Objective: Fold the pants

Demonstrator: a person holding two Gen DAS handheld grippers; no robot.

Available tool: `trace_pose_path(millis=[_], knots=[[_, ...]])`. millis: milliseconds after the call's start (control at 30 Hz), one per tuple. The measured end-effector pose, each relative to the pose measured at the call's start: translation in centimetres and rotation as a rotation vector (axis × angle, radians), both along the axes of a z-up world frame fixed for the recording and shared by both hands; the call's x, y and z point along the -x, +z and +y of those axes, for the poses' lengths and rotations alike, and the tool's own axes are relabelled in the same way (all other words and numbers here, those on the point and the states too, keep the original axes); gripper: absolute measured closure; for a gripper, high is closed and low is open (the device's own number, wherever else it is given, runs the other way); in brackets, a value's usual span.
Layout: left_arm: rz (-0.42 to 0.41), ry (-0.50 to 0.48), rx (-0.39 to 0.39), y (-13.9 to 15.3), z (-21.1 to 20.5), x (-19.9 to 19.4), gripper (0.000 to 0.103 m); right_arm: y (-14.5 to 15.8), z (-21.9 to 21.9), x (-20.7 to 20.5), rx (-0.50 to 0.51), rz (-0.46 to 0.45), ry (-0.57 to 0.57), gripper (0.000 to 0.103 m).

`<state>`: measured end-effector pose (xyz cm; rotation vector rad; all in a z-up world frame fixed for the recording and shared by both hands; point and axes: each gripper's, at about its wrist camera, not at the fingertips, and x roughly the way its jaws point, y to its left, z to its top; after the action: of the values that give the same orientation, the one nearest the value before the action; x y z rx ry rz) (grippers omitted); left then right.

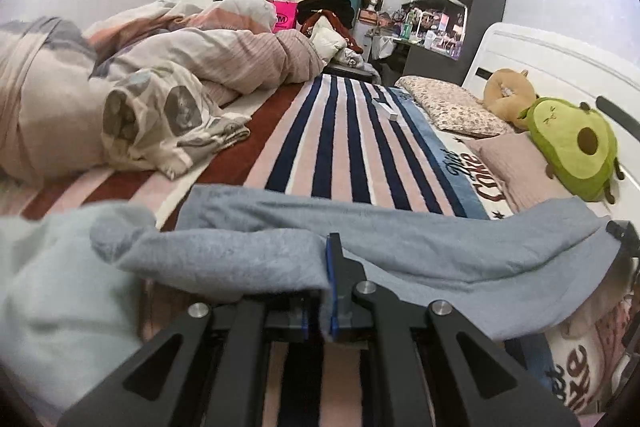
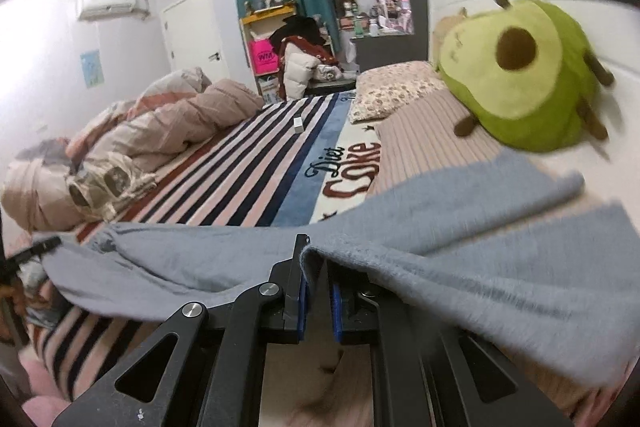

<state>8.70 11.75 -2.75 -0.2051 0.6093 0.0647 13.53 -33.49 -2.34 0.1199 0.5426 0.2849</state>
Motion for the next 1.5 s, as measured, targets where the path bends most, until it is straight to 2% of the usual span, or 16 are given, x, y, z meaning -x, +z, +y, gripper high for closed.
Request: trace_pose_path(millis=[300, 633, 667, 700, 733, 767, 800, 833, 867, 900, 933, 1000, 1133, 1300, 1400, 1500], knots=[[0.09, 0.003, -0.087, -1.9, -0.1, -8.8, 0.099, -0.8, 1.5, -5.8, 0.131, 0.051, 0.006, 0.099], [0.19, 0.007, -0.157, -4.8, -0.2, -15.4, 0.095, -2.6, 3.2, -11.6, 0.291, 0.101, -0.016, 0.099], [0.201, 0.017, -0.174, -5.1, -0.2, -15.9, 0.089, -2.9, 3.3, -12.3, 0.303, 0.105, -0.018, 0.099], [0.211, 0.044, -0.201, -5.3, -0.1, -16.3, 0.071, -3.2, 3.4, -12.8, 0.305, 0.111, -0.021, 0.099], [0.208, 0.082, -0.233, -5.4, 0.0, -16.6, 0.059, -3.4, 3.4, -13.2, 0.303, 0.12, -0.024, 0.098], [0.198, 0.106, -0.251, -5.2, 0.1, -16.7, 0.036, -3.6, 3.4, -13.6, 0.297, 0.131, -0.02, 0.096], [0.176, 0.113, -0.247, -4.8, 0.4, -16.6, 0.033, -3.8, 3.4, -14.1, 0.29, 0.147, -0.009, 0.087], [0.169, 0.108, -0.235, -4.5, 0.7, -16.6, 0.033, -3.9, 3.4, -14.3, 0.28, 0.162, 0.008, 0.066], [0.166, 0.102, -0.226, -4.2, 0.9, -16.5, 0.033, -4.0, 3.5, -14.3, 0.271, 0.168, 0.021, 0.054], [0.158, 0.101, -0.23, -3.8, 1.0, -16.2, 0.033, -4.0, 3.5, -14.1, 0.261, 0.162, 0.028, 0.036], [0.152, 0.102, -0.237, -3.5, 1.1, -15.9, 0.032, -3.8, 3.6, -13.7, 0.254, 0.154, 0.038, 0.032], [0.131, 0.106, -0.228, -2.7, 1.2, -15.0, 0.031, -3.4, 3.8, -12.8, 0.241, 0.15, 0.07, 0.032], [0.091, 0.073, -0.161, -1.2, 1.1, -12.7, 0.024, -2.0, 3.8, -10.3, 0.208, 0.121, 0.092, 0.028], [0.12, -0.027, -0.113, -1.3, -0.6, -9.7, 0.023, -1.8, 4.9, -7.8, 0.195, 0.139, 0.184, 0.028], [0.141, -0.052, -0.106, -1.9, -1.2, -7.6, 0.023, -2.6, 4.7, -6.0, 0.226, 0.16, 0.157, 0.028], [0.148, -0.079, -0.107, -2.2, -1.8, -6.4, 0.023, -3.0, 2.6, -4.3, 0.18, 0.19, 0.106, 0.028]])
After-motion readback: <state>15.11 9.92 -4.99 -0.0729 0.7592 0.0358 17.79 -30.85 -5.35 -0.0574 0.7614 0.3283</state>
